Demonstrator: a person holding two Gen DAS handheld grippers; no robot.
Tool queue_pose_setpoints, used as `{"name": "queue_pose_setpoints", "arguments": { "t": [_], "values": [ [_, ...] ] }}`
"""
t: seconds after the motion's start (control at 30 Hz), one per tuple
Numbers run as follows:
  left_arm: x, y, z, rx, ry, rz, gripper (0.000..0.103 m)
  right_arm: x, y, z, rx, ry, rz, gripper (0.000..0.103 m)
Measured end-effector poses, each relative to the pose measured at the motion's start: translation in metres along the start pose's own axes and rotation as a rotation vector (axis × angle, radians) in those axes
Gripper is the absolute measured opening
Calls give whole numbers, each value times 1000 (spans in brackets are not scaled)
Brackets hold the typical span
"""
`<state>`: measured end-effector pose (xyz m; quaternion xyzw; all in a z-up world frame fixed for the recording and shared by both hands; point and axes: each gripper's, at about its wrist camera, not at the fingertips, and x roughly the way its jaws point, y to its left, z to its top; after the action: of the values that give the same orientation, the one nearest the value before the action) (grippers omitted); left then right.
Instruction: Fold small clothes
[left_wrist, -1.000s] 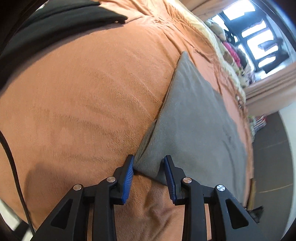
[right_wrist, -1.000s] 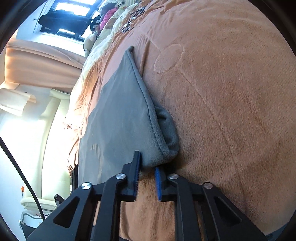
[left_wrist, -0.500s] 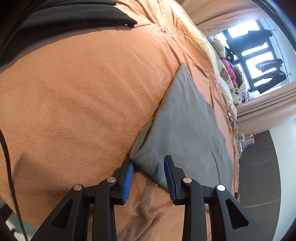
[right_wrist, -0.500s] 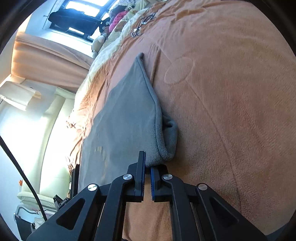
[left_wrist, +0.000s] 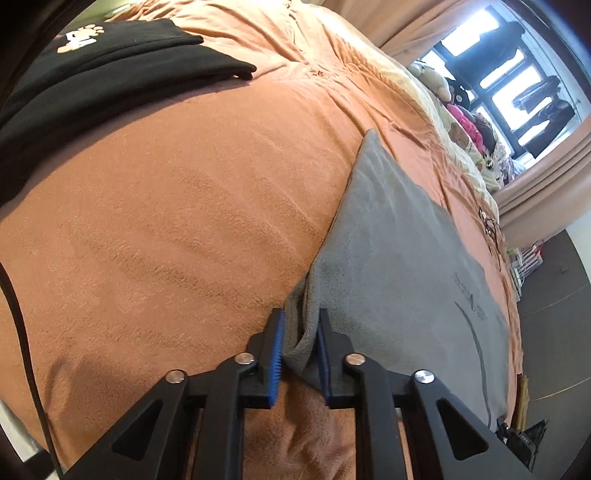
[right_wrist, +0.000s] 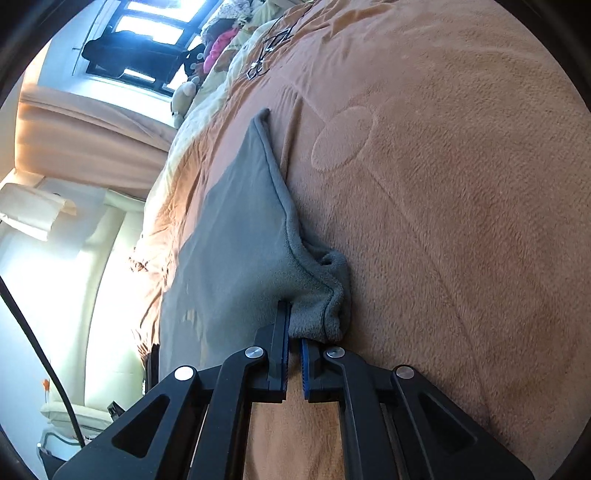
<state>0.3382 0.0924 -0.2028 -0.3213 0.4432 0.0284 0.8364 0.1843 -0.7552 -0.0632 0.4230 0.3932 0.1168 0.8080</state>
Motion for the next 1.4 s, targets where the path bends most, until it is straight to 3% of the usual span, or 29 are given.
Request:
{"name": "queue_pose_setpoints", "arguments": {
  "t": [0.13, 0.57, 0.93, 1.2, 1.37, 1.4],
  "values": [
    [-5, -6, 3, 45, 3, 21, 6, -8, 12, -3, -39, -27, -43, 0],
    [-65, -41, 19, 125, -38, 34, 5, -51, 74, -11, -131, -48, -79, 0],
    [-104, -7, -23, 123, -6, -14, 5, -88, 76, -36, -163, 24, -120, 0],
    [-115, 13, -49, 129, -2, -45, 6, -105, 65, -53, -206, 28, -150, 0],
    [-101, 21, -51, 110, 21, -100, 6, -106, 63, -53, -269, 5, -253, 2],
    [-98, 22, -51, 114, 18, -102, 7, -107, 64, -52, -276, 1, -270, 8]
  ]
}}
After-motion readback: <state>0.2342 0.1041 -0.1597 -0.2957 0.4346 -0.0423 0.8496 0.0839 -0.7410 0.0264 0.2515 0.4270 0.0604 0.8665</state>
